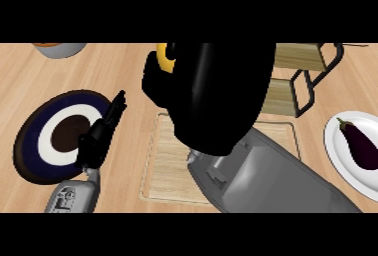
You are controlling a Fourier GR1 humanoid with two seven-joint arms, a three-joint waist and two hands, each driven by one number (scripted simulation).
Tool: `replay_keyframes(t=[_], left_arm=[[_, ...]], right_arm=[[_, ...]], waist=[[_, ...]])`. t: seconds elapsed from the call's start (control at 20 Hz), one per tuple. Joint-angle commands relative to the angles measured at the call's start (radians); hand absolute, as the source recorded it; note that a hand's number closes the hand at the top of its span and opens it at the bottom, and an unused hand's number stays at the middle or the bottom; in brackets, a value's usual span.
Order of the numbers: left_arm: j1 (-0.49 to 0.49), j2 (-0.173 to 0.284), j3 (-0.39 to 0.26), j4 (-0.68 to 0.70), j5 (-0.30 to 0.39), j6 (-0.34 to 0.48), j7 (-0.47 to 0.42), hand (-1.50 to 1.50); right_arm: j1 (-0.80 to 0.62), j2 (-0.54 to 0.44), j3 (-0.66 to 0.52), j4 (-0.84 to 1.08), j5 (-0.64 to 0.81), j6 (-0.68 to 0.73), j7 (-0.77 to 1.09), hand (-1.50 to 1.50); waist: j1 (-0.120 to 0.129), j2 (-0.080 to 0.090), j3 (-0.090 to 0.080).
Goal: Pick the lemon from the tray and place it in the tiered shelf
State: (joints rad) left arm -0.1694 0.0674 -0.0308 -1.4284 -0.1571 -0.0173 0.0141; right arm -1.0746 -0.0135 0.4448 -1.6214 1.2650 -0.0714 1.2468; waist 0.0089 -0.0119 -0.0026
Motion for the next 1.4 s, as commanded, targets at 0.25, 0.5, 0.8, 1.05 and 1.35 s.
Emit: replay_keyframes(t=[0.25, 0.5, 0.8, 1.05, 1.35], left_arm=[[-0.001, 0.000, 0.015, 0.029, -0.001, 0.008, -0.045, 0.00], [-0.037, 0.015, 0.028, 0.011, 0.009, -0.004, 0.007, 0.00], [-0.014, 0.006, 0.018, -0.011, 0.011, -0.007, 0.018, 0.00], [-0.010, 0.012, 0.012, -0.018, 0.015, -0.028, 0.018, 0.00], [-0.023, -0.015, -0.003, -0.011, -0.023, 0.016, 0.017, 0.00]], right_arm=[[-0.147, 0.013, -0.210, 0.074, 0.083, 0.149, 0.114, 1.50], [-0.134, 0.013, -0.245, 0.081, 0.107, 0.155, 0.041, 1.50], [-0.160, -0.021, -0.313, 0.138, 0.169, 0.204, -0.085, 1.50], [-0.158, -0.019, -0.337, 0.318, 0.246, 0.081, -0.142, 1.50], [-0.127, -0.016, -0.345, 0.393, 0.259, -0.061, -0.246, 1.50]], waist=[[-0.010, 0.008, 0.001], [-0.008, 0.010, 0.002], [-0.006, 0.010, 0.002], [0.003, 0.014, 0.002], [0.001, 0.014, 0.002]])
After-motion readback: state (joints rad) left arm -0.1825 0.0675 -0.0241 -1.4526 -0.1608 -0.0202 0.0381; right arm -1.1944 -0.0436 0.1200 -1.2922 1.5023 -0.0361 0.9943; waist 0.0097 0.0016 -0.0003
